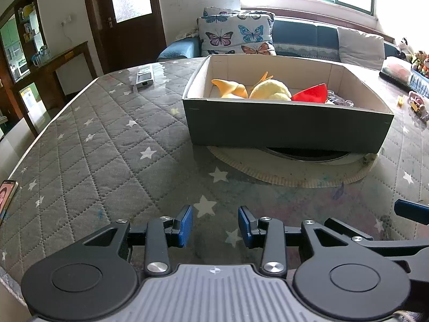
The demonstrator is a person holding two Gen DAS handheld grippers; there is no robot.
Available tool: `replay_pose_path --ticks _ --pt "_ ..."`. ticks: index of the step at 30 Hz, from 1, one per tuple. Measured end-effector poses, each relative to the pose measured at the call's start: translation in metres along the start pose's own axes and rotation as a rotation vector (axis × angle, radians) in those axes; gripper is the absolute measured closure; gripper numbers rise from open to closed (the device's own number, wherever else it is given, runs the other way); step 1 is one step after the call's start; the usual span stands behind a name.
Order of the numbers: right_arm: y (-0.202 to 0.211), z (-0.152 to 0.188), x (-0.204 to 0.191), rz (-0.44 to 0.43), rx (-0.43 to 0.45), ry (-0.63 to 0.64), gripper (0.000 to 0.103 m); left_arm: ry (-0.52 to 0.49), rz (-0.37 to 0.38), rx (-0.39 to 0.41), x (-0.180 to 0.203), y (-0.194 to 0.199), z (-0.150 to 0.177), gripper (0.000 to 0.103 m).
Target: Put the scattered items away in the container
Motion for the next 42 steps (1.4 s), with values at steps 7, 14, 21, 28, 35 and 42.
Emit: replay_pose_path --ticks 7,14,21,28,35,42 --pt "0.0002 -0.0003 0.0003 0.004 0.001 0.000 0.000 0.000 0.001 0.000 0.0005 0.0005 0.0003 0.063" --pt "0.0000 -0.0004 0.0007 0.004 0.003 0.000 0.000 0.002 0.003 0.003 0.0008 0.0006 -0.0004 0.063" --pt "-0.0007 -0.0011 0.0012 0.007 0.002 0.000 0.000 0.001 0.006 0.003 0.0013 -0.0009 -0.0010 0.063" --pt "-0.0021 -0.0026 0.0004 0.013 0.004 0.006 0.000 0.000 0.008 0.003 0.0011 -0.0021 -0.0024 0.063" --pt "-0.0033 -0.0028 0.0015 0.015 0.001 0.005 0.000 -0.001 0.010 0.002 0.0015 -0.0034 -0.0036 0.063" --pt "-0.0041 -0.0037 0.0031 0.016 0.002 0.001 0.000 -0.004 0.014 0.016 0.0028 -0.0027 -0.0066 0.063"
Point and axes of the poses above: each gripper's, at about its wrist camera, not at the fingertips, and y roughly against the way its jaws point, x to its right, z to its underside, the point moved 3 cm from there along -y, roughly the way its jaws point, and after that the axes turned 2 degrees about -z, right-handed, at the moved point
